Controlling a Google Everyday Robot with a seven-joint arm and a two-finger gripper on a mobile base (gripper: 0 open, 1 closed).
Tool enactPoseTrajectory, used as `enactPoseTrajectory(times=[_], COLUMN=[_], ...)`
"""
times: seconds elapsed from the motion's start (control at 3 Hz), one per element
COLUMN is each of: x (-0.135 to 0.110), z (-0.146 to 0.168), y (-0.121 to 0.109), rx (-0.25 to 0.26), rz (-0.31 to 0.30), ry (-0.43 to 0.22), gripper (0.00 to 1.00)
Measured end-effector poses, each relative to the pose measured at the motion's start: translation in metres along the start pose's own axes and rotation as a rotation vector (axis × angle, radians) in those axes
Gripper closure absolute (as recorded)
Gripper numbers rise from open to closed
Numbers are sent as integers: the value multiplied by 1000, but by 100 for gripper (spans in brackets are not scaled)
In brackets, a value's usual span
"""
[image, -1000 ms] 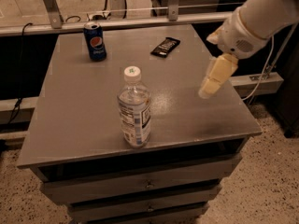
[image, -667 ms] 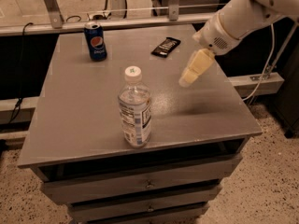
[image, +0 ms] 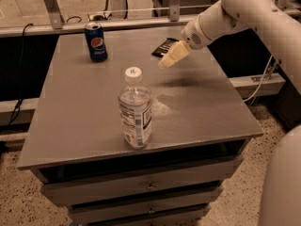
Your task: Move rxbar chocolate near blue plastic bottle
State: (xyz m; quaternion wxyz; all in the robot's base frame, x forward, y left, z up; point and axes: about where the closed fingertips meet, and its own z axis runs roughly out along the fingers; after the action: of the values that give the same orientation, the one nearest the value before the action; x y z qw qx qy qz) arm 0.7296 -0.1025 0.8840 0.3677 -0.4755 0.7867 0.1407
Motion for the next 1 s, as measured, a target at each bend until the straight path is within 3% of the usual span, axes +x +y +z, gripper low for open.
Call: enactPoseTrajectory(times=[0.33,1.0], x=[-18,-24], z=[28,72], y=[-25,-59], rx=[31,79], rz=[54,133], ry=[-57,-82], gripper=[0,0])
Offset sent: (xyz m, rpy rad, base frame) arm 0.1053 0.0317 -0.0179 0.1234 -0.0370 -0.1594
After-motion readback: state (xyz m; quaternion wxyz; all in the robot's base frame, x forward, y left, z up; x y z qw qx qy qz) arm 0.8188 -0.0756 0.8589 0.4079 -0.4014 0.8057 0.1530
